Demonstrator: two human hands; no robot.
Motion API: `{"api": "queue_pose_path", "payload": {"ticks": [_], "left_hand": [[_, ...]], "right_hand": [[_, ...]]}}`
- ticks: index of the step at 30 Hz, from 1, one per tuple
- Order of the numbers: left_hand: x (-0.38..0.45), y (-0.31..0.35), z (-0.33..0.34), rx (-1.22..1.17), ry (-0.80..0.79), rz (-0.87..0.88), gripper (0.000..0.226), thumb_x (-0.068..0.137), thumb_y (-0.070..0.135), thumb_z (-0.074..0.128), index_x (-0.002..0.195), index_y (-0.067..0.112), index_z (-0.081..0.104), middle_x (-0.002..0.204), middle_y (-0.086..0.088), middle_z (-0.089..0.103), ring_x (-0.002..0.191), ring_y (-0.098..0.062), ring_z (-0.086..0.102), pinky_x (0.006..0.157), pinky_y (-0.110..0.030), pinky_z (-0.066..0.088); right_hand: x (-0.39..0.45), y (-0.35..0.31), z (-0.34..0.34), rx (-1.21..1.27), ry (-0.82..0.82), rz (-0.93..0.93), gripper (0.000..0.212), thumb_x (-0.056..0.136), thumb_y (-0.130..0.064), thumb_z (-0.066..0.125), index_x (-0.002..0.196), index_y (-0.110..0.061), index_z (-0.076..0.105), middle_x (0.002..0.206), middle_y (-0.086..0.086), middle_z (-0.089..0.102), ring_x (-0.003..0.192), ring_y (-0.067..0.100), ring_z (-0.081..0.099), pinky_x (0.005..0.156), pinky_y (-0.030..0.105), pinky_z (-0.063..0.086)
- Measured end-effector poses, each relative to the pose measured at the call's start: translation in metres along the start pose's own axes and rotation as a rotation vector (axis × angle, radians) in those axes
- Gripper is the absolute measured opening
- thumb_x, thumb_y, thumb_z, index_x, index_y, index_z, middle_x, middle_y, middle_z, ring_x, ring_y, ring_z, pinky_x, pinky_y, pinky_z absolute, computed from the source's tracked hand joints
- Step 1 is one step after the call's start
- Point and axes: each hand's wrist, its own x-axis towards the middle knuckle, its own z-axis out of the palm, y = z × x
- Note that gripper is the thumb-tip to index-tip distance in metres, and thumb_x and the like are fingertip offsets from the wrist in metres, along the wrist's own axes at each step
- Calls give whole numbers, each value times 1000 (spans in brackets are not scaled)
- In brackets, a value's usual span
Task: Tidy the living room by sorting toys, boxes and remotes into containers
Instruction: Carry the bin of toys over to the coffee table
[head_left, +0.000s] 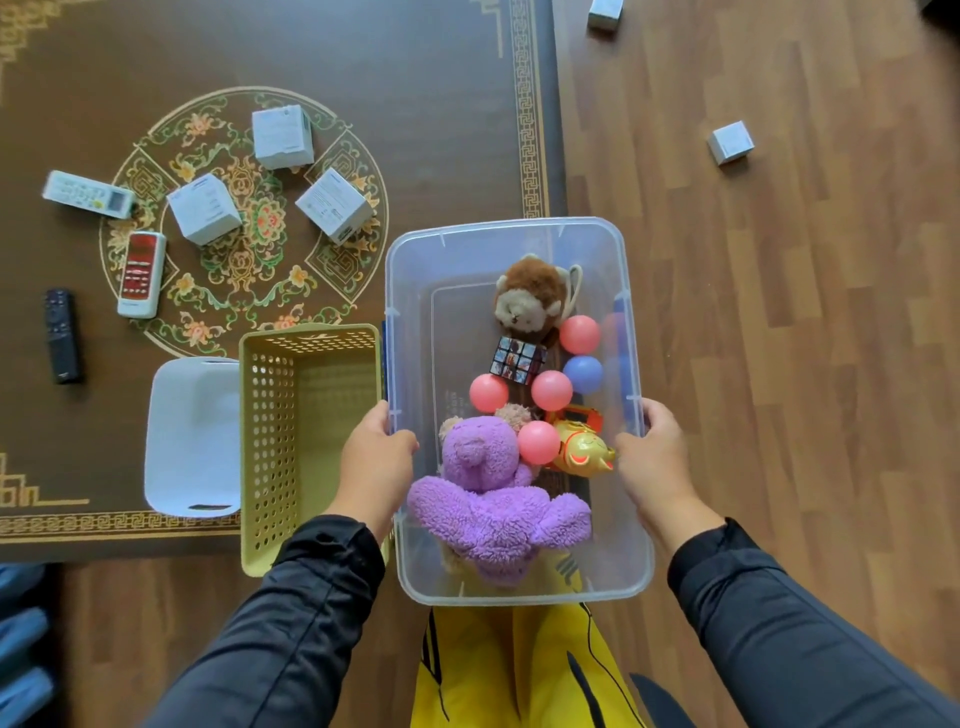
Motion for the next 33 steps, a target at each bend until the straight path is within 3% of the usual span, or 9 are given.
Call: {"api": "queue_pose_path", "payload": {"ticks": [3, 5, 6, 9, 12, 26, 29, 31, 33], "left_hand": [[-1, 0, -2, 102, 16, 19, 62, 95, 4, 48, 155, 6, 34, 156, -11, 43, 129, -22, 52, 107, -38, 43], [-4, -2, 1, 183, 35, 34, 52, 95, 5, 47, 146, -3, 41, 130, -16, 61, 89, -15, 56, 76, -31, 45], [-6, -3, 2, 215, 45, 43, 49, 95, 5, 46, 144, -4, 43, 117, -11, 63, 86, -15, 54, 73, -31, 43], [-12, -7, 5, 317, 54, 63, 57, 95, 10, 45, 151, 7, 38, 146, -11, 52, 128, -30, 52, 104, -42, 45], [-14, -9, 3, 354, 41, 88, 61, 95, 11, 44, 155, 9, 32, 157, -12, 42, 140, -33, 43, 113, -47, 39], [-12, -12, -12, 355, -57, 96, 51, 96, 9, 47, 145, 6, 38, 153, -15, 44, 134, -33, 46, 101, -41, 40], [-13, -13, -14, 326, -41, 139, 63, 96, 12, 48, 156, 12, 29, 162, -8, 33, 145, -28, 36, 113, -41, 34], [-16, -10, -13, 279, -14, 181, 66, 98, 14, 48, 160, 14, 25, 166, -4, 26, 151, -22, 27, 121, -40, 28], [-19, -5, -10, 210, -17, 214, 66, 100, 16, 49, 161, 15, 23, 167, -1, 21, 153, -16, 21, 125, -38, 21]], "right_hand": [[-1, -5, 4, 0, 4, -3, 37, 91, -5, 52, 125, -17, 58, 112, 2, 64, 100, 23, 61, 88, 41, 52], [-4, -7, 5, -13, -4, -3, 35, 92, -7, 51, 126, -18, 57, 113, 2, 63, 101, 23, 60, 89, 41, 52], [-6, -8, 5, -17, -9, -1, 36, 92, -6, 51, 126, -17, 57, 113, 2, 63, 101, 23, 60, 90, 41, 52], [-9, -9, 7, -27, -26, -4, 45, 89, 2, 48, 129, -16, 55, 115, 3, 62, 103, 24, 59, 91, 39, 50], [-9, -15, 9, -36, -32, -7, 46, 88, 3, 45, 127, -18, 56, 113, 4, 63, 101, 24, 59, 86, 37, 50], [-13, -26, 18, -139, 14, 23, 35, 91, -11, 52, 125, -19, 55, 114, 7, 64, 100, 27, 60, 86, 41, 52], [-21, -36, 24, -233, 46, -7, 54, 85, -6, 51, 139, -9, 43, 138, 15, 49, 124, 34, 47, 102, 44, 43], [-29, -44, 29, -310, 77, -78, 70, 86, -7, 50, 152, -7, 26, 158, 14, 26, 145, 31, 24, 119, 46, 23], [-38, -53, 37, -374, 93, -176, 74, 88, -11, 51, 155, -8, 20, 164, 10, 14, 151, 26, 9, 123, 41, 8]]}}
